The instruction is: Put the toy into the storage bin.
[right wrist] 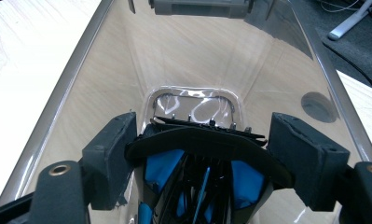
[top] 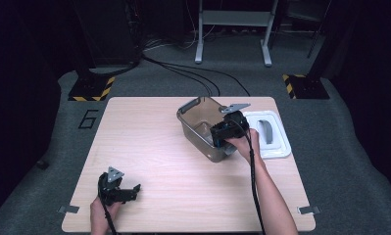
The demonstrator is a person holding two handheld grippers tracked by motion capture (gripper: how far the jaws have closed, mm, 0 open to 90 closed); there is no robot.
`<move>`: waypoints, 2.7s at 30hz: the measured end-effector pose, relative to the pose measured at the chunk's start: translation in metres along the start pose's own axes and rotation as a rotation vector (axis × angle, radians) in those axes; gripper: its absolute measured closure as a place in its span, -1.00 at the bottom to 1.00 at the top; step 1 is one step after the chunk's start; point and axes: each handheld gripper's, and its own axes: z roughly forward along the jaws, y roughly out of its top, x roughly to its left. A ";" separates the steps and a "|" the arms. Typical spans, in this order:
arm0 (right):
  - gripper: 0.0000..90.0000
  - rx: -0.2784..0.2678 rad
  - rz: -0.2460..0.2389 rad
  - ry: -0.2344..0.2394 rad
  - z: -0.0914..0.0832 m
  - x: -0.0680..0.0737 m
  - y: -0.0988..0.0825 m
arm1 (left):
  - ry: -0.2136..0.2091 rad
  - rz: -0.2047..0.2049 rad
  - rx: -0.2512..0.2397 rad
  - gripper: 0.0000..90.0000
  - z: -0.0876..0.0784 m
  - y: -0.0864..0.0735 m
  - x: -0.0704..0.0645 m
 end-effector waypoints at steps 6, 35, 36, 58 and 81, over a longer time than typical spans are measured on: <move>-0.46 0.023 -0.015 0.004 -0.004 0.000 0.000 | 0.000 0.000 0.000 -0.94 0.000 0.000 0.000; -0.32 0.150 -0.029 -0.018 -0.035 0.007 0.006 | 0.002 -0.005 -0.004 -0.94 0.000 0.000 0.000; -0.32 0.150 -0.017 -0.028 -0.035 0.008 0.005 | 0.000 0.000 -0.003 -0.94 0.000 0.000 0.000; -0.30 0.182 0.036 -0.081 -0.039 0.026 0.011 | 0.002 -0.004 -0.001 -0.94 0.000 0.000 0.000; -0.32 0.192 0.048 -0.089 -0.039 0.026 0.012 | 0.002 -0.005 -0.005 -0.94 0.000 0.000 0.000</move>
